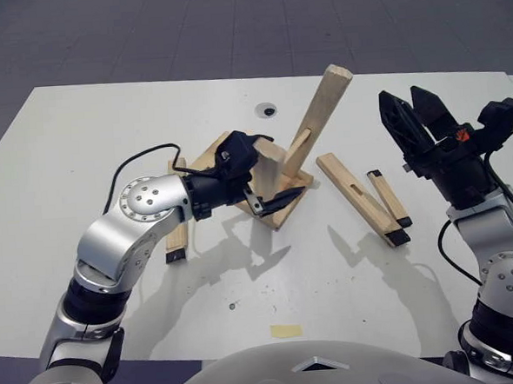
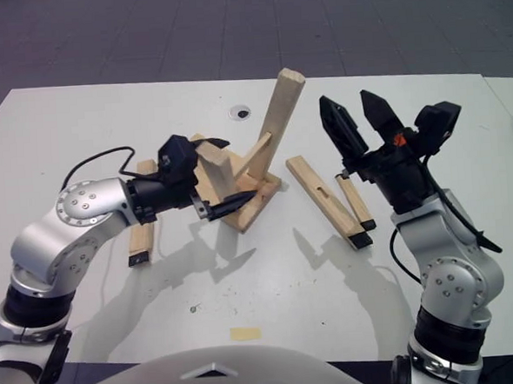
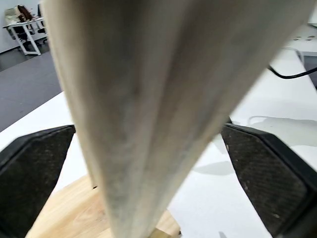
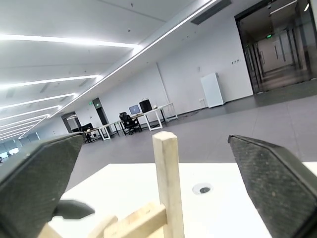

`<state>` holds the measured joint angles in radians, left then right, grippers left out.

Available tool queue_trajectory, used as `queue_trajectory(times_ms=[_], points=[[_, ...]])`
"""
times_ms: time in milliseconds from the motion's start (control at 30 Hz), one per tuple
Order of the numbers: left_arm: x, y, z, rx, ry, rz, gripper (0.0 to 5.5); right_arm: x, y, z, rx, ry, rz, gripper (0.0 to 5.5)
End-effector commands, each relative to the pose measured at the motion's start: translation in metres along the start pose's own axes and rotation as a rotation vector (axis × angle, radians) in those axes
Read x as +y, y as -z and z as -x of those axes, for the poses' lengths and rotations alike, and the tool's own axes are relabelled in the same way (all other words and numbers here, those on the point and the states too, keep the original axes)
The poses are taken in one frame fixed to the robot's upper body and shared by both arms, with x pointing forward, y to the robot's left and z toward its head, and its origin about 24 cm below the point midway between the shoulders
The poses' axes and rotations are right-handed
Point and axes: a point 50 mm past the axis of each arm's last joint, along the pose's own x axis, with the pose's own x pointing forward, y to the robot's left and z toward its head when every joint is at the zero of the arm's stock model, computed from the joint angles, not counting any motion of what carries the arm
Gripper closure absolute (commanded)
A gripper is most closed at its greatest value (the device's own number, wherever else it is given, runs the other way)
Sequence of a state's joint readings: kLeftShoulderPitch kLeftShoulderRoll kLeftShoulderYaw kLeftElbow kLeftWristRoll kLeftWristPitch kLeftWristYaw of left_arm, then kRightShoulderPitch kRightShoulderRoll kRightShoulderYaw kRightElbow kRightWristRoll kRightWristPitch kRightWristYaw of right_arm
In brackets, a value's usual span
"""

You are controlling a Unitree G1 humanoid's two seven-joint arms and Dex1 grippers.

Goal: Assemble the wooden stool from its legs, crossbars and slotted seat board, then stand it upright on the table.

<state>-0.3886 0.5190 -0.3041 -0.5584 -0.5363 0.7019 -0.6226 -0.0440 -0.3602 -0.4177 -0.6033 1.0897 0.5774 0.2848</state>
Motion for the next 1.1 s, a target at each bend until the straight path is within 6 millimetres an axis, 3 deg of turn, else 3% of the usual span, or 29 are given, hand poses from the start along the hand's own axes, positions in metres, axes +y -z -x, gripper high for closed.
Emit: queue_trajectory(times_ms=[33,233,400,567,700,833,933,1100], points=[[-0.01,-0.012,-0.021,-0.046,0.106,-0.046,0.12,0.011,-0.008,-0.008,-0.044,-0.057,0.0,0.1],[-0.01,-0.03,-0.05,-0.123,0.137,-0.077,0.12,0.036,-0.011,-0.008,-0.054,-0.224,-0.071,0.1],[-0.005,-0.034,-0.051,-0.144,0.11,-0.079,0.12,0.057,0.0,-0.007,0.063,-0.375,-0.076,0.1],[0.027,-0.028,-0.023,-0.092,-0.046,-0.103,0.12,0.06,0.011,-0.013,0.13,-0.363,0.032,0.1],[0.062,-0.018,0.03,0.043,-0.194,-0.165,0.12,0.069,0.015,-0.015,0.116,-0.361,0.029,0.1],[0.073,-0.016,0.07,0.122,-0.231,-0.19,0.12,0.075,0.02,-0.014,0.099,-0.341,-0.002,0.1],[0.076,-0.017,0.073,0.102,-0.263,-0.166,0.12,0.073,0.026,-0.015,0.102,-0.321,-0.014,0.1],[0.069,-0.004,0.054,0.066,-0.285,-0.108,0.12,0.062,0.032,-0.019,0.102,-0.258,0.008,0.1]])
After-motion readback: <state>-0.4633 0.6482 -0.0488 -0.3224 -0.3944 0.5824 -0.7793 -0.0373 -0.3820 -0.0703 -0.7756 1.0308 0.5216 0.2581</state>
